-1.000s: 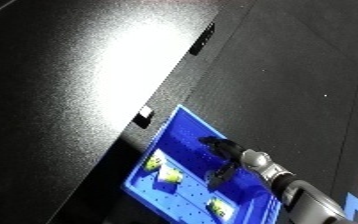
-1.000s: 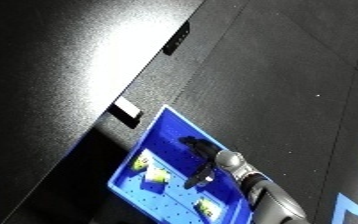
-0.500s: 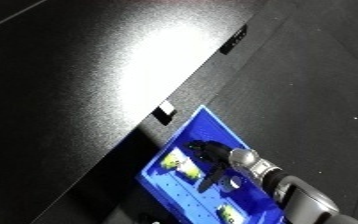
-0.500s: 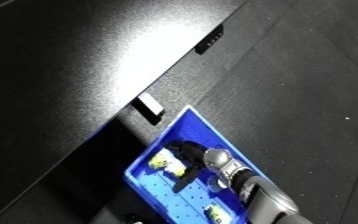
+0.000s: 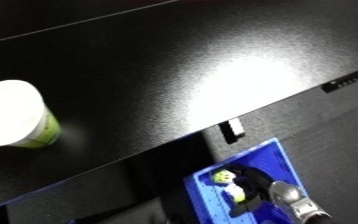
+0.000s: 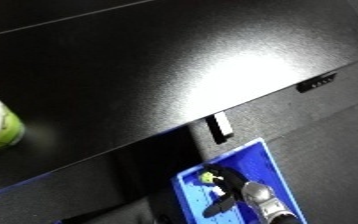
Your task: Pick up the object and place it into the box
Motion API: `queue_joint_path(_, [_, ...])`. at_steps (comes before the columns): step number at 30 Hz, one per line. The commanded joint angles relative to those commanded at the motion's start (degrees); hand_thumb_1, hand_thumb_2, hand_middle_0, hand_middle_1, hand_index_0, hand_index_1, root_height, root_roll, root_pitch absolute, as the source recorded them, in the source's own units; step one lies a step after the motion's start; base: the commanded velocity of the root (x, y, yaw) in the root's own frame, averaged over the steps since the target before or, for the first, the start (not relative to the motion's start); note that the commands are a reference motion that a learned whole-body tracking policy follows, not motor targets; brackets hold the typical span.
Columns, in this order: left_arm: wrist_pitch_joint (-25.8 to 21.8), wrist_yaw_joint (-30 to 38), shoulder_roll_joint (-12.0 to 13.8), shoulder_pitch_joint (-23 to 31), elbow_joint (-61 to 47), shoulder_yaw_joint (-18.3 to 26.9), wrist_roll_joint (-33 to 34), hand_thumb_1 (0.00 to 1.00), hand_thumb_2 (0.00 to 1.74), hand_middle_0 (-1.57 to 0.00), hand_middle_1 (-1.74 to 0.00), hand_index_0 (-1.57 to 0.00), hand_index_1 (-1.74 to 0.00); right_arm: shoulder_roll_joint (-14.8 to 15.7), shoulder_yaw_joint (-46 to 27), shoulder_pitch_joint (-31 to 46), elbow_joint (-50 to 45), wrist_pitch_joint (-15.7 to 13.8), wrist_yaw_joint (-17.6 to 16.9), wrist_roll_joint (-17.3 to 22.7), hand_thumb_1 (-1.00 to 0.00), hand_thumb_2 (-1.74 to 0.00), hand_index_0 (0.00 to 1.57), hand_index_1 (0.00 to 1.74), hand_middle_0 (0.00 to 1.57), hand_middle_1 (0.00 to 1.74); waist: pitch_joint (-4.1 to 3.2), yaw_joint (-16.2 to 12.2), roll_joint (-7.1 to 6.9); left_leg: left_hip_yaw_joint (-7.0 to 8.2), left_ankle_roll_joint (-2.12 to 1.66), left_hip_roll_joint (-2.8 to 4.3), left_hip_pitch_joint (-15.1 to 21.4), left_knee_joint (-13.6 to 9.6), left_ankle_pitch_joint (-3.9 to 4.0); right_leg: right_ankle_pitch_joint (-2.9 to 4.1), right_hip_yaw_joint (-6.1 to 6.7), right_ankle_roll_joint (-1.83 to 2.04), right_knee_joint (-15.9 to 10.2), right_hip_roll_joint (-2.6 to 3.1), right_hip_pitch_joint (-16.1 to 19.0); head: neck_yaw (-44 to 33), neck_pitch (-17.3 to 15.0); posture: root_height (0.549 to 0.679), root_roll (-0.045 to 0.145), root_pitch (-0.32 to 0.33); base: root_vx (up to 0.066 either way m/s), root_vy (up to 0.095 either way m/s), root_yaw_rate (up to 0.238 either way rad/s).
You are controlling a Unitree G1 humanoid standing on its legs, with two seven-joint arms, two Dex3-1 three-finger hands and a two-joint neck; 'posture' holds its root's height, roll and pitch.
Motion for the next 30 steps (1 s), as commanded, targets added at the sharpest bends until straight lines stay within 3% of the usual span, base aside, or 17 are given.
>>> queue_joint_path(14, [0.3, -1.2, 2.2, -1.5, -1.0, -0.7, 1.2, 0.0, 0.0, 0.0, 0.0, 0.0, 0.0, 3.9, 1.1, 0.8, 2.2, 0.1, -4.4, 3.0, 0.0, 0.0, 0.0, 0.0, 0.0, 0.0, 1.34, 3.0, -0.87, -2.0, 0.01, 0.53, -0.4, -1.7, 2.49, 0.1, -2.98, 0.95, 1.4, -1.22, 0.4, -16.4, -1.1, 0.642, 0.048, -0.052, 0.013, -0.037, 0.18])
queue_joint_path(19, [0.0, -1.5, 2.8, -2.1, -1.3, -1.0, 0.8, 0.0, 0.0, 0.0, 0.0, 0.0, 0.0, 4.6, 1.7, 1.2, 3.2, -0.2, -5.1, 3.6, 0.0, 0.0, 0.0, 0.0, 0.0, 0.0, 1.61, 3.6, -1.19, -2.54, 0.09, 0.56, -0.4, -1.7, 2.57, 0.05, -3.7, 1.15, 1.6, -1.72, 0.6, -19.5, -3.1, 0.642, 0.045, -0.056, 0.008, -0.007, 0.123])
queue_joint_path(25, [-1.2, -2.5, 3.6, -2.3, -2.7, -1.1, 0.9, 0.0, 0.0, 0.0, 0.0, 0.0, 0.0, 5.3, 2.5, 1.4, 3.6, 0.0, -5.7, 3.9, 0.0, 0.0, 0.0, 0.0, 0.0, 0.0, 1.84, 4.3, -1.6, -2.96, 0.27, 0.66, -0.2, -1.4, 2.2, -0.15, -4.21, 1.26, 1.6, -2.0, 1.1, -21.5, -7.6, 0.642, 0.041, -0.06, 0.007, 0.002, 0.047])
queue_joint_path(30, [-1.5, -3.8, 4.1, -2.8, -5.0, -1.5, -0.4, 0.0, 0.0, 0.0, 0.0, 0.0, 0.0, 5.3, 2.8, 1.2, 4.3, -0.2, -5.5, 4.4, 0.0, 0.0, 0.0, 0.0, 0.0, 0.0, 1.97, 4.6, -1.73, -3.33, 0.3, 0.69, 0.2, -2.1, 2.27, -0.16, -4.4, 1.33, 1.1, -2.01, 1.7, -23.4, -14.6, 0.642, 0.039, -0.062, -0.005, 0.009, 0.026])
